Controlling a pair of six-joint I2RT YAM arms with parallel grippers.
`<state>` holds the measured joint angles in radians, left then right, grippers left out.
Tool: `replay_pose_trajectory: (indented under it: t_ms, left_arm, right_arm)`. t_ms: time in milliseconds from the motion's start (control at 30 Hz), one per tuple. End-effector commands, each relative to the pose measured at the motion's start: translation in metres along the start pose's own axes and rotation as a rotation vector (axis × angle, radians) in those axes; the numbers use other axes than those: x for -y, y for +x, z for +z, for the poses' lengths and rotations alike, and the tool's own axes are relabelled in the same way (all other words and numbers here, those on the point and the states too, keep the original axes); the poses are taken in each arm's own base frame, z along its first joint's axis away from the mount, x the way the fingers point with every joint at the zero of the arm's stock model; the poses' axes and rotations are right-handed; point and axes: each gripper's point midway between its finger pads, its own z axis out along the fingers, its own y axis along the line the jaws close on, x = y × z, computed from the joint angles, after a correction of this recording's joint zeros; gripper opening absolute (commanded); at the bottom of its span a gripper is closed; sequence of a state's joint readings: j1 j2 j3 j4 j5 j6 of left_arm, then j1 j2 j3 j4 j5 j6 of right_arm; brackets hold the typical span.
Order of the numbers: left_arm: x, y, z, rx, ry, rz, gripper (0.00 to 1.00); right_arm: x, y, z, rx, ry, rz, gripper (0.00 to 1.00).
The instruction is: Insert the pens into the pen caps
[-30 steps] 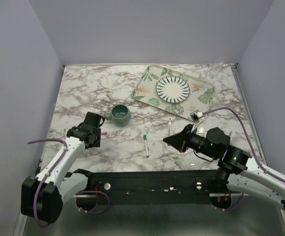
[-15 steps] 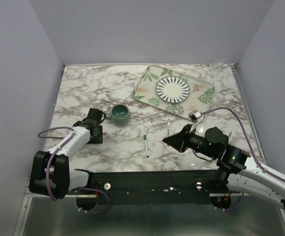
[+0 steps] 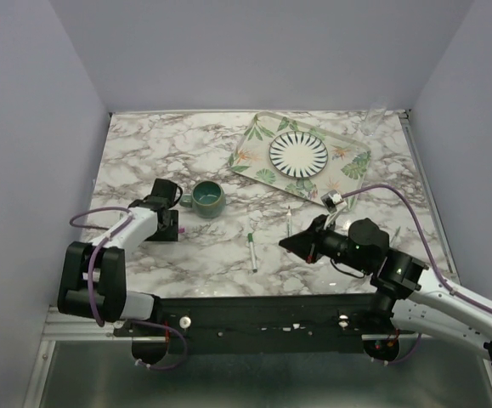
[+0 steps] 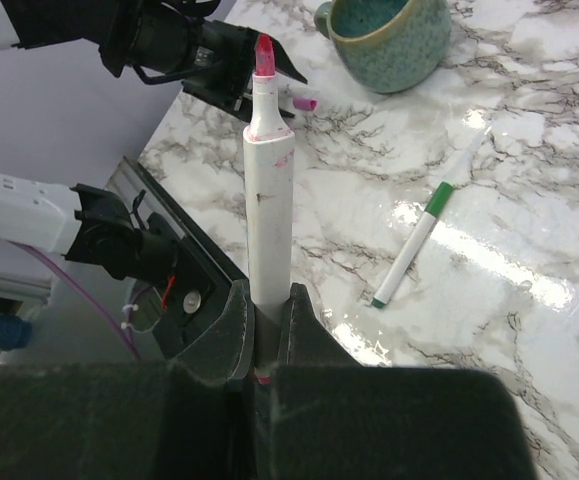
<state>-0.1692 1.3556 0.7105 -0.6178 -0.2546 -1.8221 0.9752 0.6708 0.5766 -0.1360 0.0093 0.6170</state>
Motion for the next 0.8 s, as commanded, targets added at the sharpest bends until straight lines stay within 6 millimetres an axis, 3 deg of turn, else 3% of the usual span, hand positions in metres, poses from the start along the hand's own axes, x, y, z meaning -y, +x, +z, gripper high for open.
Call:
replay_pose_trajectory:
  t_ms: [0, 233, 400, 533, 733, 767]
  left_arm:
    - [-0.007, 0.01, 0.0, -0.048, -0.113, 0.037, 0.5]
    - [-0.009, 0.015, 0.007, -0.058, -0.139, 0.011, 0.47]
    - [-0.025, 0.014, 0.013, -0.048, -0.207, 0.009, 0.44]
    - [-0.028, 0.015, 0.017, -0.049, -0.217, 0.008, 0.44]
    - [-0.03, 0.015, 0.024, -0.045, -0.216, 0.03, 0.3]
    - [-0.033, 0.015, 0.024, -0.046, -0.213, 0.04, 0.2]
  right_arm:
    - [-0.002, -0.009, 0.001, 0.026, 0.005, -0.022, 0.01]
    - [-0.001, -0.012, -0.001, 0.037, 0.015, -0.031, 0.01]
    - [0.003, -0.015, -0.004, 0.048, 0.035, -0.035, 0.01]
    - [0.002, -0.016, -0.005, 0.052, 0.033, -0.034, 0.01]
    - [0.001, -0.016, -0.004, 0.049, 0.033, -0.028, 0.01]
    - [0.001, -0.015, -0.004, 0.04, 0.031, -0.028, 0.01]
